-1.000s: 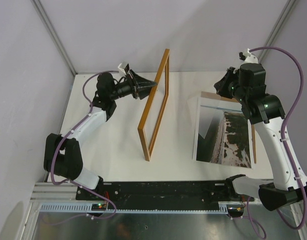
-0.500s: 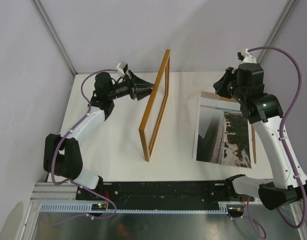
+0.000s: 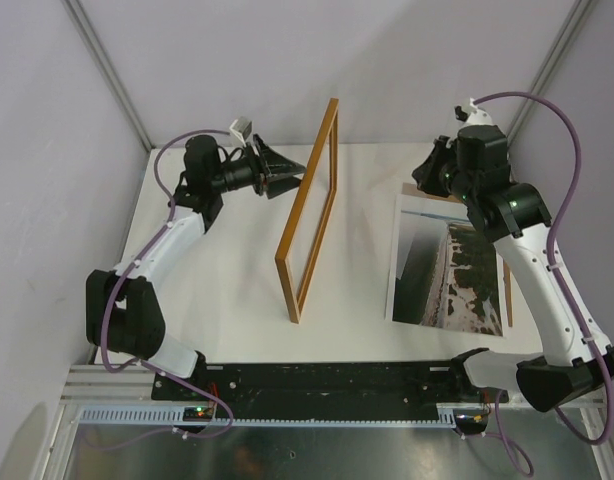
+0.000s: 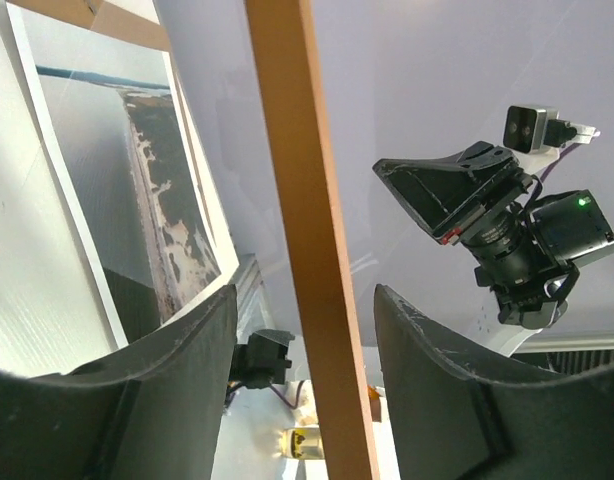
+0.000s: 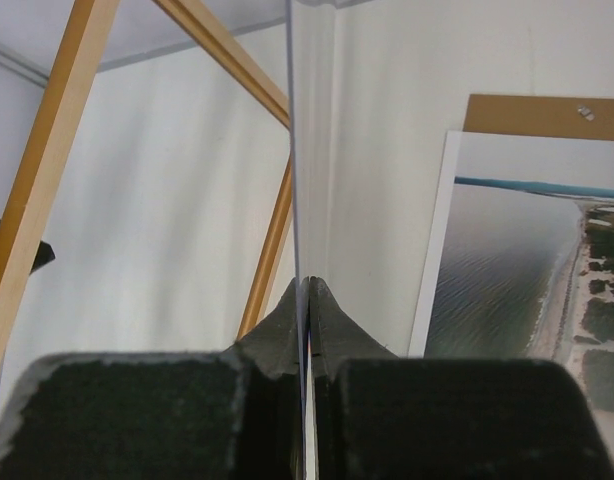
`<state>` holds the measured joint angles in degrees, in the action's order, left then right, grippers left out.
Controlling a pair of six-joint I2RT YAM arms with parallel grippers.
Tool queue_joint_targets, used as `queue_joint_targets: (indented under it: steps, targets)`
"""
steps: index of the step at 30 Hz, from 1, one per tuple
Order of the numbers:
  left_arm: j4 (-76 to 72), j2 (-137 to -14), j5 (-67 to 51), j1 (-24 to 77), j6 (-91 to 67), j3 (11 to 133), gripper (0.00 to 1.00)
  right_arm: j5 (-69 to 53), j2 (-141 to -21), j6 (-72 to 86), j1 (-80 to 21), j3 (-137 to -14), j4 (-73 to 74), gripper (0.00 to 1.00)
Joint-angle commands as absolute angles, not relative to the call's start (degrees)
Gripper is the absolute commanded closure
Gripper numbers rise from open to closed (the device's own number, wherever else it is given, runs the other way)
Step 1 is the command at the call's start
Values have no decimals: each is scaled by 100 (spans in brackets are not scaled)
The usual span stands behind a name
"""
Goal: Put the photo into the frame
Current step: Turn over the frame body.
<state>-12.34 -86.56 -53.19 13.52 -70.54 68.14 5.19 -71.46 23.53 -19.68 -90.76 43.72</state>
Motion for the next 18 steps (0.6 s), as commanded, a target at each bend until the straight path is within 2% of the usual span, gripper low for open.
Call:
queue_joint_targets:
  steps: [1, 7, 18]
  targets:
    - [-807, -8346, -5389, 1332, -6407, 7258, 38, 667, -7181, 2397, -2137, -9300, 3995, 100]
    - [-155, -8378, -5148, 1330, -5742, 7635, 36, 772, -7219, 2393, -2285, -9376, 4059, 100]
    - [2163, -8764, -4133, 1546, -3813, 8980, 31, 921, -7458, 2465, -2698, -9558, 4080, 100]
